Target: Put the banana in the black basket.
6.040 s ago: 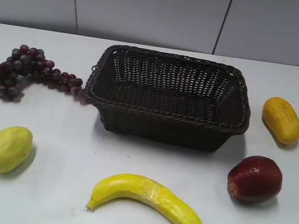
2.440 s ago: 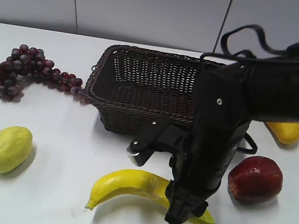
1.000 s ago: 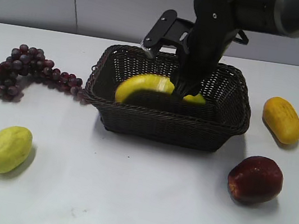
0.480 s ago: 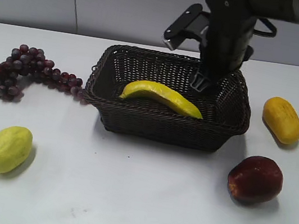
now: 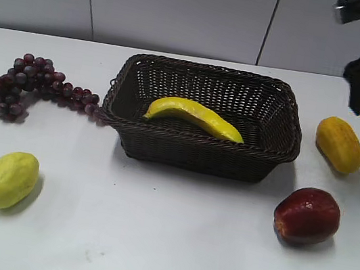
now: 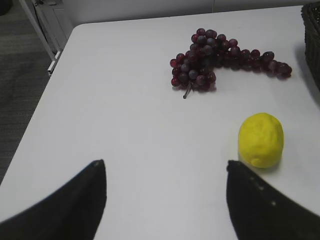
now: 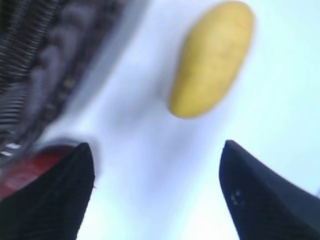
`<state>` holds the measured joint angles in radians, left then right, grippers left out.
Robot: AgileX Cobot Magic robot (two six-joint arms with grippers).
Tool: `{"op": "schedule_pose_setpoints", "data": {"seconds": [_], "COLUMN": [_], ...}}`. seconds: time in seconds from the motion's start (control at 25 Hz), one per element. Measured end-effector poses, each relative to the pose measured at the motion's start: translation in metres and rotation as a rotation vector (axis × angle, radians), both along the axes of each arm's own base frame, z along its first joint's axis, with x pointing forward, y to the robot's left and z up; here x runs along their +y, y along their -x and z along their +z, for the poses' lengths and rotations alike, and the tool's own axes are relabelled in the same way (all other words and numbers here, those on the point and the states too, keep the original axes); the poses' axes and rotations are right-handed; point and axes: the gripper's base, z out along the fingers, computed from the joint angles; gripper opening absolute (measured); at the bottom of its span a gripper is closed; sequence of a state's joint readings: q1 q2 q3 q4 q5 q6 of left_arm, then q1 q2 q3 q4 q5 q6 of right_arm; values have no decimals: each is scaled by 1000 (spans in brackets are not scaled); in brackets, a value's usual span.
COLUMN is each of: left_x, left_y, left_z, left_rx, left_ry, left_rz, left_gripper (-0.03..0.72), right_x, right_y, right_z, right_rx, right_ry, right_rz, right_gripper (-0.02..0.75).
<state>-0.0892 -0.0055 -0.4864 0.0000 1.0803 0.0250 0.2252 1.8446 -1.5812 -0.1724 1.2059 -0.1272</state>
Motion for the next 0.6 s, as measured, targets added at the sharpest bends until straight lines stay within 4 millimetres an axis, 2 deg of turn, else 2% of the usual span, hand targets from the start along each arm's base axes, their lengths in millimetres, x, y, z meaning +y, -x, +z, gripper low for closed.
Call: {"op": "schedule_pose_setpoints", "data": {"seconds": [0.12,0.24,0.4,0.52,0.6], "left_x": [0,0,0,0,0], "left_y": [0,0,0,0,0], "left_z": [0,0,0,0,0], "left_rx": [0,0,0,0,0], "left_ry": [0,0,0,0,0], "left_rz": [0,0,0,0,0], "left_gripper": [555,555,555,555,555], "right_x": [-31,-53,-61,-61,-62], "right_y": [11,34,76,119,145], "right_z": [23,45,58,64,58], "right_rx": [-48,-91,-114,-142,-163], "right_ry": [-59,-113,-128,-154,-159], "right_rz": [-90,-161,-179,-180,-177], "right_gripper": [586,585,580,576,574]}}
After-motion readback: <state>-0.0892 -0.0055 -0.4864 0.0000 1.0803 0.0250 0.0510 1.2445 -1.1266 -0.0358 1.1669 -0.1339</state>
